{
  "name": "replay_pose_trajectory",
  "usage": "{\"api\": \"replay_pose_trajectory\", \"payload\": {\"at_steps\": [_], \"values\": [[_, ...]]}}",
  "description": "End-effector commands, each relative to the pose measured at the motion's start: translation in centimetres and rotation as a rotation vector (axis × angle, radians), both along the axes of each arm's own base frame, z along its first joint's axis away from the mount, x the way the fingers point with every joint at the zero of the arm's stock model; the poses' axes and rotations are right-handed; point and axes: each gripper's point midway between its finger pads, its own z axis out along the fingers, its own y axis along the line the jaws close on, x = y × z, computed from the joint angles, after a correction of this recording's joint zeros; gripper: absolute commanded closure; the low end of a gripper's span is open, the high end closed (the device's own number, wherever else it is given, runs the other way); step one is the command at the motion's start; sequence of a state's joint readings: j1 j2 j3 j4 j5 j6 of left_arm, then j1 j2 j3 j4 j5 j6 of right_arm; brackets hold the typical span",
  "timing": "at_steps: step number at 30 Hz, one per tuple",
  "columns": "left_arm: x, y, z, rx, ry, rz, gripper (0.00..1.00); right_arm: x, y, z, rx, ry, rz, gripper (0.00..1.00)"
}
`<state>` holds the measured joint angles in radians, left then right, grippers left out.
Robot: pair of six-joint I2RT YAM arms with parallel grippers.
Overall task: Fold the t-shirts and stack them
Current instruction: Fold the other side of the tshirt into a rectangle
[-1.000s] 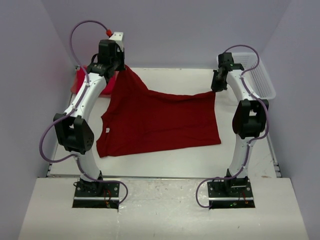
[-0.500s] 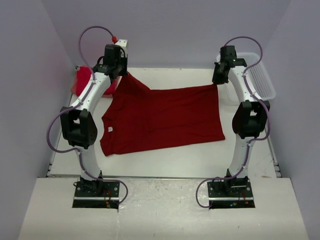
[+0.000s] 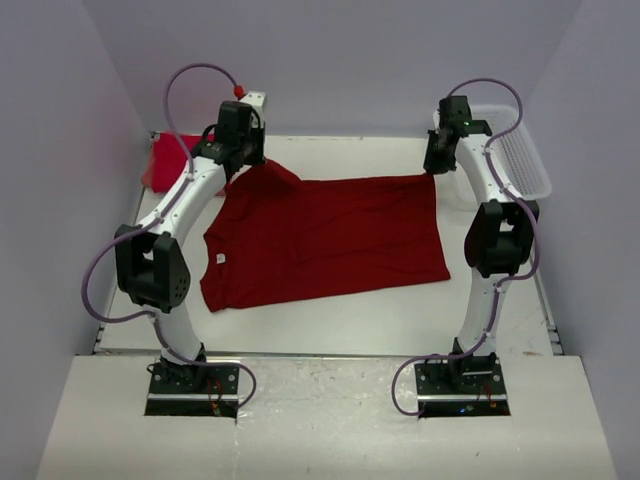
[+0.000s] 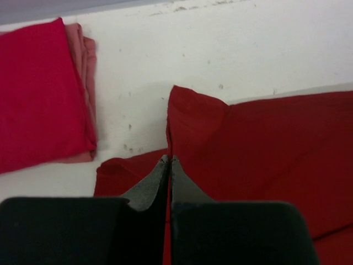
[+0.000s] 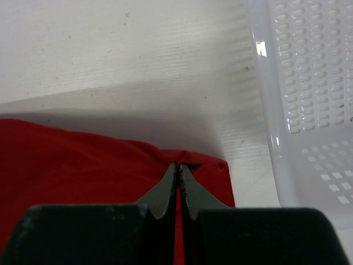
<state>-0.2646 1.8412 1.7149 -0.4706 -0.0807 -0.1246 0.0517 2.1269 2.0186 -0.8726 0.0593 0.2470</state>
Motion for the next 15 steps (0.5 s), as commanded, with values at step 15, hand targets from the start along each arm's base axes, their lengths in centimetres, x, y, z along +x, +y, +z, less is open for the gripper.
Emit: {"api": "replay_pose_trajectory", "payload": {"at_steps": [15], "values": [[-13.0,0.4,2.0,-0.074,-0.031,0.142,1.00,-3.7,-1.6,0.0,-0.052,0.057,-0.114,1.00]]}}
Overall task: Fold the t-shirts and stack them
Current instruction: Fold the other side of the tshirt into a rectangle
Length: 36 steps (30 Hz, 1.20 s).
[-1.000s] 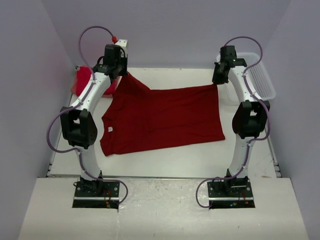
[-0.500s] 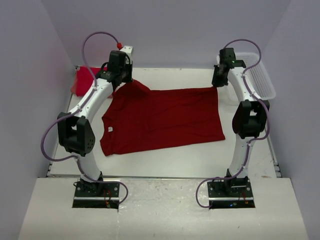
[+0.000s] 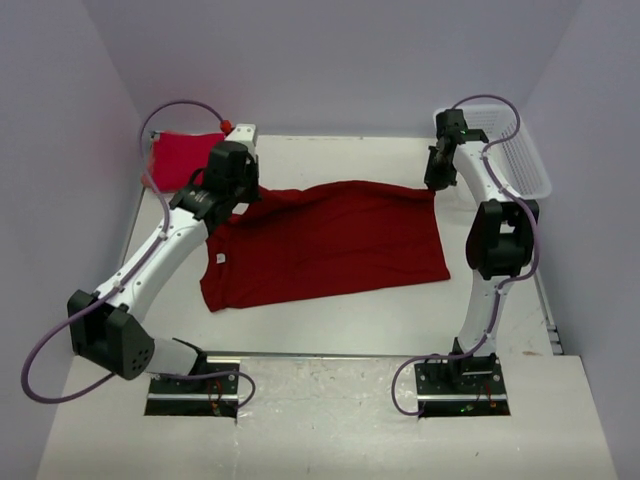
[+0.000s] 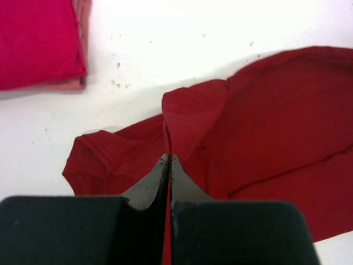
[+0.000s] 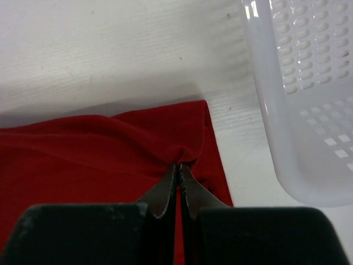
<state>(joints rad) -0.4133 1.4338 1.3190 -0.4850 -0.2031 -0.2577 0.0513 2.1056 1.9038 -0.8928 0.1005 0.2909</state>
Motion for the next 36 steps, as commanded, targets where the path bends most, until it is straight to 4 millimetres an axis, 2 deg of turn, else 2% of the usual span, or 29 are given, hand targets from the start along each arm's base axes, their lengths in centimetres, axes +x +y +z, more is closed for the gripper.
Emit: {"api": "replay_pose_trajectory", "payload": {"at_steps": [1,2,8,10,17,27,36], "values": [[-2.0,2.0,0.2,-0.038,-0.007,0.112,1.00,-1.2,-1.1,2.6,-0.046,-0.037,-0.057,1.00],[-2.7,2.2,0.5,-0.052,-0.008,0.119,1.00,-1.4,-1.3,2.5,-0.056,-0.030,-0.068,1.00],[-5.4,3.4,-1.7,-0.040,0.066,0.147,1.00,-3.2,-2.4,1.7,-0.105,0.006,-0.110,1.00],[-5.9,3.6,-2.2,-0.034,0.079,0.150,1.00,-3.5,-2.7,2.0,-0.115,0.001,-0.120,1.00],[-7.5,4.9,-3.4,0.006,0.119,0.184,1.00,-4.8,-3.2,0.6,-0.143,0.044,-0.131,1.00],[-8.5,4.9,-5.3,0.027,0.172,0.171,1.00,-6.0,-3.3,-0.9,-0.146,0.105,-0.122,1.00],[-8.4,6.0,-4.5,0.061,0.146,0.217,1.00,-7.3,-2.7,-2.3,-0.123,0.149,-0.110,1.00]]}}
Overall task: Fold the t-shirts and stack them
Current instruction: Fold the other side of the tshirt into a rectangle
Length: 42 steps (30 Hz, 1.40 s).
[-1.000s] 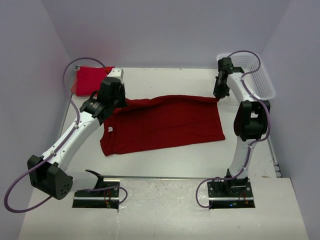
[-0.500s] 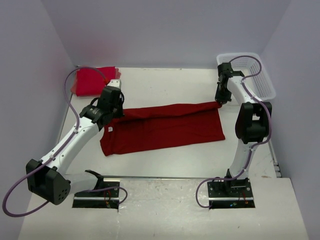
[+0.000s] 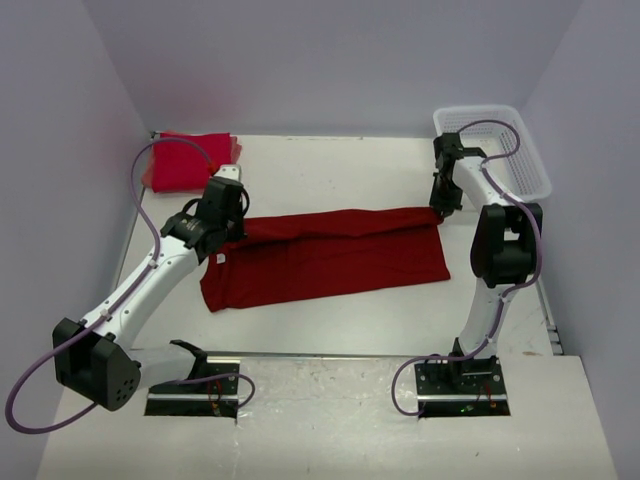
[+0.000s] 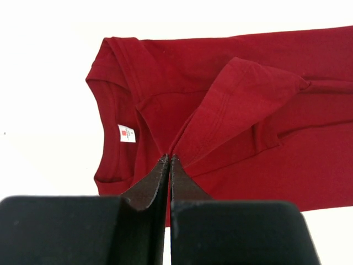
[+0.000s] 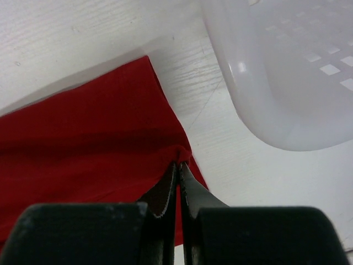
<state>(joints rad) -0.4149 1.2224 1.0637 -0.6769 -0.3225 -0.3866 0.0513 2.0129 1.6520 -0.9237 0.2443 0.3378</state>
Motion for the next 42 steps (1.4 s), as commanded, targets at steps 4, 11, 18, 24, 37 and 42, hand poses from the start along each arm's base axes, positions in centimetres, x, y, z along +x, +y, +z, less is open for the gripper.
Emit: {"api": "replay_pose_trajectory", "payload": {"at_steps": [4,11,18,24,37,42], "values": [[0.0,0.6,1.6,0.002,-0.045,0.035,1.00,-1.3,0.1,0.7,0.013,-0.010,-0.032,0.97],[-0.7,0.5,1.3,-0.001,-0.034,0.012,1.00,-3.2,-0.8,2.7,-0.030,-0.089,-0.102,0.66],[-1.3,1.1,1.3,0.002,-0.039,0.040,1.00,-0.5,2.0,7.0,0.023,-0.205,0.000,0.64],[-2.5,1.1,-0.1,-0.028,0.014,0.064,1.00,1.8,5.8,7.9,0.110,-0.253,0.091,0.66],[-6.8,-2.9,0.5,-0.239,0.036,-0.013,0.67,3.1,7.4,7.0,0.163,-0.247,0.135,0.65],[-5.0,-2.1,1.0,-0.164,-0.001,0.031,0.76,3.3,9.1,7.2,0.195,-0.255,0.174,0.65]]}}
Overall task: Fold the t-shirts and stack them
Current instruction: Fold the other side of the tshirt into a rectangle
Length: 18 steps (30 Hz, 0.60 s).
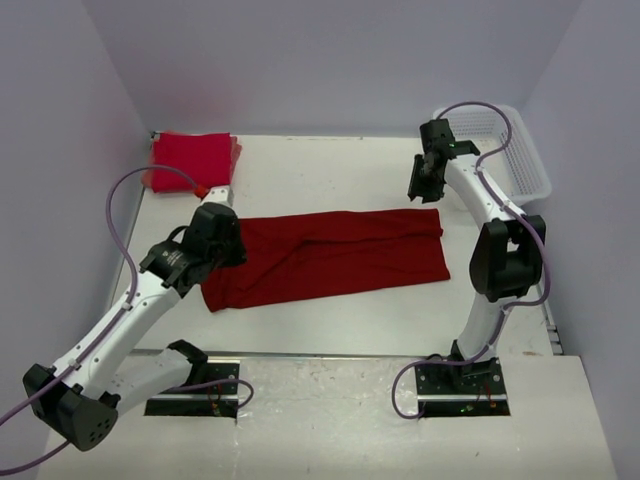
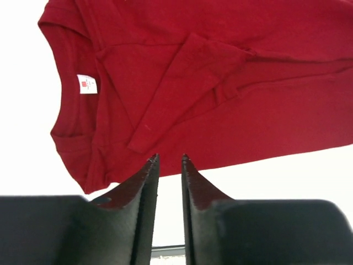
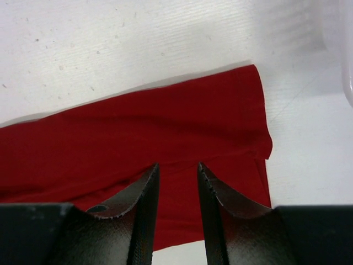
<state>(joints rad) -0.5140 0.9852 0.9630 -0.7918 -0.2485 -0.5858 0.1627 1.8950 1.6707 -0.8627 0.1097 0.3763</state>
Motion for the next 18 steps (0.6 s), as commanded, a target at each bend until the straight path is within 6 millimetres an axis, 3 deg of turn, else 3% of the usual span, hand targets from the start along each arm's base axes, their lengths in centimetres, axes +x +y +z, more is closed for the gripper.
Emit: {"api": "replay_pose_trajectory", "payload": {"at_steps": [1,2,3,7,8,9,11,12,18], "values": [[2.0,-0.6,-0.2,0.038,0.011,0.013,0.78,1.6,2.0,1.9,0.037,-0.069,0.056,0.65],[2.8,-1.6,-0.3,0.030,0.028,-0.013,0.79,1.6,2.2,2.0,0.037,-0.072,0.063,0.66],[3.8,-3.2,-2.2,0.035,0.084,-0.073,0.80,1.6,2.5,2.3,0.030,-0.079,0.071,0.66],[7.5,-5.6,-4.2,0.043,0.085,-0.129,0.74,1.1,2.8,3.7,0.022,-0.106,0.085,0.66],[8.5,-6.2,-3.7,0.040,0.071,-0.136,0.72,0.9,2.7,3.7,0.020,-0.108,0.088,0.66],[9.3,-7.0,-5.2,0.057,0.100,-0.168,0.71,0.7,2.7,3.9,0.022,-0.114,0.090,0.65],[10.8,-7.4,-5.5,0.063,0.113,-0.165,0.70,0.3,2.6,4.5,0.020,-0.131,0.090,0.65],[11.2,-7.7,-6.9,0.068,0.151,-0.186,0.69,0.1,2.6,4.7,0.023,-0.137,0.093,0.65],[14.2,-6.7,-8.0,0.060,0.166,-0.181,0.62,-0.4,2.8,5.3,0.041,-0.161,0.109,0.65]]}}
